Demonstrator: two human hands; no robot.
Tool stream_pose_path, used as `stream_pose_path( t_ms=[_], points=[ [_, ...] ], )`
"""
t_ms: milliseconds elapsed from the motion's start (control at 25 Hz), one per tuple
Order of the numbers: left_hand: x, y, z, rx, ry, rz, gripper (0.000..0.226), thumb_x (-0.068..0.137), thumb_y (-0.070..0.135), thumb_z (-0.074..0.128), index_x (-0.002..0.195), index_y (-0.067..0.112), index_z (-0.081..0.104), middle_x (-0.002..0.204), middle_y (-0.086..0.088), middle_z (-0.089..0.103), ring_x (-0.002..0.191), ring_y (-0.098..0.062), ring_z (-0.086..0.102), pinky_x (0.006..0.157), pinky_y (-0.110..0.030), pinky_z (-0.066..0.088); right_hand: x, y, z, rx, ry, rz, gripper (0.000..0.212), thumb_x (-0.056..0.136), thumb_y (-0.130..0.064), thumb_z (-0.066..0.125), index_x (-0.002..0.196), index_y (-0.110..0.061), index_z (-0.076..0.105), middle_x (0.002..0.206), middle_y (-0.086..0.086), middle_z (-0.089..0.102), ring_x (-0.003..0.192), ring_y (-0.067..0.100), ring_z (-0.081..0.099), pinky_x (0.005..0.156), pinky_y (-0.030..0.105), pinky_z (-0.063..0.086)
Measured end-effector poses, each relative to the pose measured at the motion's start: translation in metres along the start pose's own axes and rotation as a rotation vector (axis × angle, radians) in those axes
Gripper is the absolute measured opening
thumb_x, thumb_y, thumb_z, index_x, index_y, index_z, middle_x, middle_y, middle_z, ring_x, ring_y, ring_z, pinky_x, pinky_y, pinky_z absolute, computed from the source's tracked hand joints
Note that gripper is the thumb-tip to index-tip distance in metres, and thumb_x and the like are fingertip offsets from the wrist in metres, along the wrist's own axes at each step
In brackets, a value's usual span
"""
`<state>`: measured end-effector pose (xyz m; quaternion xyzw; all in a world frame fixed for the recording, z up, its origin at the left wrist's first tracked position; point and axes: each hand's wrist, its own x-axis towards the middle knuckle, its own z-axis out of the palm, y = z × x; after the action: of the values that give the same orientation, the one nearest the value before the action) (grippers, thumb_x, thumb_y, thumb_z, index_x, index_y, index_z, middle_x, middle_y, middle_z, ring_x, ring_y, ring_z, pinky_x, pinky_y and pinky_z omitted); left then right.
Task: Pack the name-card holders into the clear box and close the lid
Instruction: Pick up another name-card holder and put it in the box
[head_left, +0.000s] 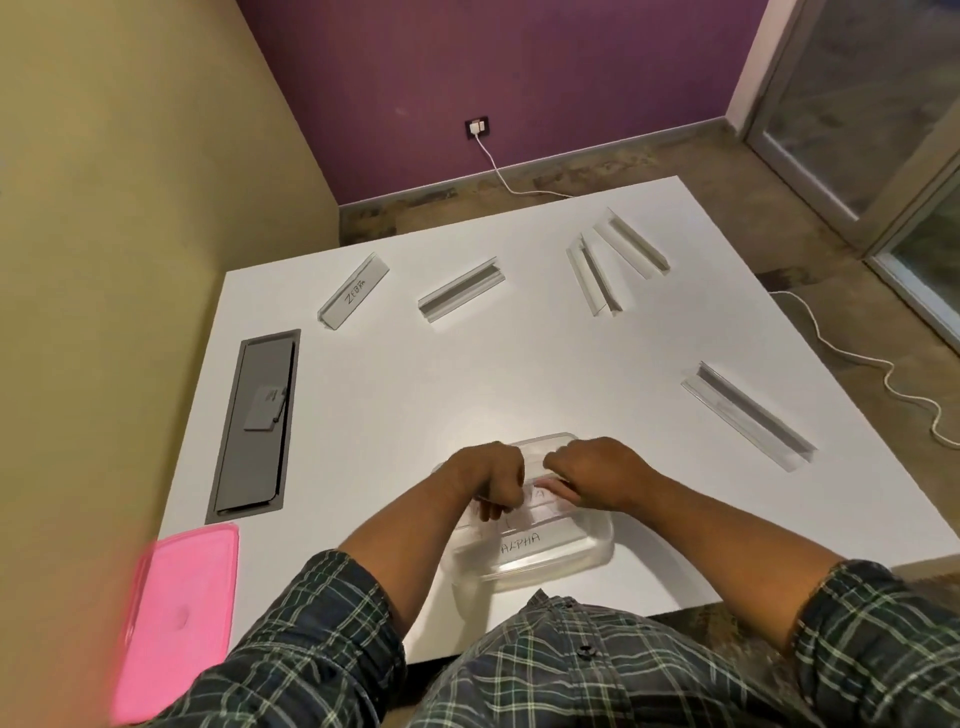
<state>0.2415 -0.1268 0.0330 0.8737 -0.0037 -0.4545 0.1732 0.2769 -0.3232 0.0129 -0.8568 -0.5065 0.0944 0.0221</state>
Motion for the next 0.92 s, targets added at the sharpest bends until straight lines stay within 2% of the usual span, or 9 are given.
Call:
stream_pose_path(
  t_ms=[160,240,320,440,520,600,720,840,920],
  points=[
    [0.016,0.032,-0.026,-0.318,0.264,0.113,0.02,0.082,0.018,0.061,0.07,0.008,0.072,0.07,-0.006,0.077,0.057,-0.02,0.073,0.065,-0.036,0.062,-0.022,0.033,-0.01,0.231,0.41,0.439,0.032,0.1,-0.044,0.055,0.086,-0.019,0.069,0.072,-0.003,0.069,0.068,0.023,0.065,0.057,0.033,0.05],
    [0.029,0.05,-0.034,-0.452,0.393,0.156,0.021,0.082,0.02,0.06,0.072,0.004,0.07,0.074,-0.006,0.077,0.062,-0.024,0.073,0.068,-0.038,0.063,-0.036,0.052,-0.015,0.405,0.481,0.696,0.025,0.098,-0.043,0.059,0.085,-0.023,0.067,0.066,-0.007,0.065,0.064,0.02,0.062,0.06,0.032,0.05],
    [0.043,0.07,-0.04,-0.527,0.444,0.181,0.02,0.08,0.017,0.058,0.08,0.002,0.07,0.081,-0.007,0.077,0.067,-0.025,0.073,0.071,-0.041,0.063,-0.052,0.073,-0.016,0.584,0.43,0.923,0.018,0.095,-0.041,0.061,0.088,-0.026,0.067,0.073,-0.01,0.068,0.071,0.018,0.064,0.069,0.033,0.053],
    [0.067,0.101,-0.045,-0.498,0.423,0.205,0.019,0.083,0.013,0.056,0.09,0.004,0.071,0.092,-0.005,0.076,0.075,-0.022,0.07,0.079,-0.038,0.06,-0.083,0.104,-0.005,0.856,0.277,1.18,0.016,0.092,-0.032,0.066,0.088,-0.017,0.07,0.085,0.0,0.073,0.078,0.025,0.066,0.075,0.037,0.055],
    [0.083,0.12,-0.046,-0.429,0.406,0.215,0.019,0.088,0.016,0.056,0.095,0.008,0.071,0.097,-0.004,0.074,0.087,-0.023,0.069,0.08,-0.032,0.055,-0.106,0.118,0.008,1.233,0.27,1.259,0.023,0.093,-0.022,0.069,0.082,-0.002,0.064,0.08,0.015,0.068,0.064,0.029,0.058,0.058,0.033,0.048],
    [0.096,0.134,-0.045,-0.365,0.391,0.218,0.023,0.093,0.025,0.059,0.104,0.009,0.071,0.104,-0.004,0.075,0.099,-0.023,0.068,0.083,-0.027,0.049,-0.128,0.124,0.022,1.456,0.312,1.349,0.019,0.092,-0.015,0.069,0.082,-0.001,0.06,0.075,0.02,0.058,0.055,0.024,0.047,0.051,0.028,0.032],
    [0.118,0.153,-0.047,-0.323,0.334,0.185,0.046,0.095,0.035,0.06,0.135,0.014,0.059,0.124,-0.004,0.07,0.116,-0.022,0.064,0.1,-0.029,0.047,-0.154,0.138,0.044,1.496,0.576,1.48,0.004,0.091,-0.005,0.062,0.087,-0.003,0.062,0.07,0.018,0.058,0.05,0.022,0.048,0.051,0.027,0.031],
    [0.141,0.168,-0.053,-0.343,0.287,0.159,0.065,0.094,0.032,0.062,0.153,0.015,0.04,0.146,-0.007,0.056,0.131,-0.025,0.055,0.112,-0.033,0.041,-0.168,0.159,0.054,1.499,0.841,1.685,0.013,0.091,-0.004,0.056,0.083,-0.013,0.061,0.072,0.021,0.06,0.048,0.024,0.052,0.049,0.027,0.036],
    [0.154,0.18,-0.059,-0.349,0.27,0.156,0.074,0.093,0.028,0.063,0.158,0.016,0.03,0.154,-0.009,0.047,0.139,-0.026,0.048,0.115,-0.034,0.038,-0.174,0.176,0.059,1.433,0.916,1.794,0.016,0.092,-0.01,0.05,0.08,-0.015,0.058,0.073,0.021,0.062,0.044,0.025,0.053,0.047,0.026,0.038]
  ],
)
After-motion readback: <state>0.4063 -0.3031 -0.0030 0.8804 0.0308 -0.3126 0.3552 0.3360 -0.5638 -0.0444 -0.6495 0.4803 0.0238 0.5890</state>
